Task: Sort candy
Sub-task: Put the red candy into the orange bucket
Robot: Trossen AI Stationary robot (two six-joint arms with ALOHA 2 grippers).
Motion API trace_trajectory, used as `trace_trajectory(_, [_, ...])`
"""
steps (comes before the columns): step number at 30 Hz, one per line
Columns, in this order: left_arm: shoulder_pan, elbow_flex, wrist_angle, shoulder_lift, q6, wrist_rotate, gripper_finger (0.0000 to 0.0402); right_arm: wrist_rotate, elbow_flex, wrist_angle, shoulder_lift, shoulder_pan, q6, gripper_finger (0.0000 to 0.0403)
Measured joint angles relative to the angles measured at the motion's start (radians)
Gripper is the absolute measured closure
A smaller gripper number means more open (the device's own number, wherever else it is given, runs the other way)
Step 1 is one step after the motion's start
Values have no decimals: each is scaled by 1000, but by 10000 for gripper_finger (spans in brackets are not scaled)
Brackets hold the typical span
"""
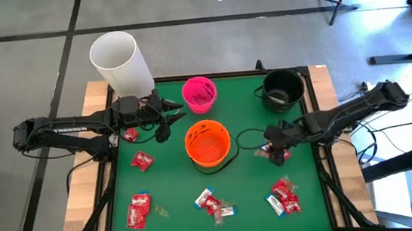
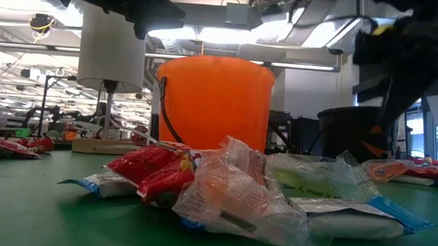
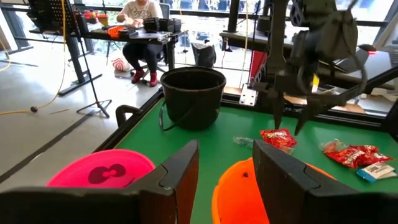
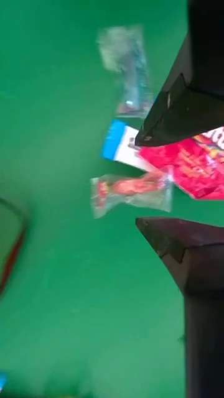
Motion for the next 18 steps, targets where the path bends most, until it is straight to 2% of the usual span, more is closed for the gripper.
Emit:
trace_trajectory(4, [0,0,-6,0,0,0,260,-34,0,-48,63,-1,20,175])
trace_trajectory(8, [-1,0,-28,0,-1,0,260,-33,0,-110,59,-1,77,153])
trace_trajectory(12, [-1,0,-31,0,-1,0,260,-17,-1,-188,46,-1,113,149])
trace_trajectory(18, [-1,0,-32,0,-8,0,260,-16,-88,-181,40,-1,173,157])
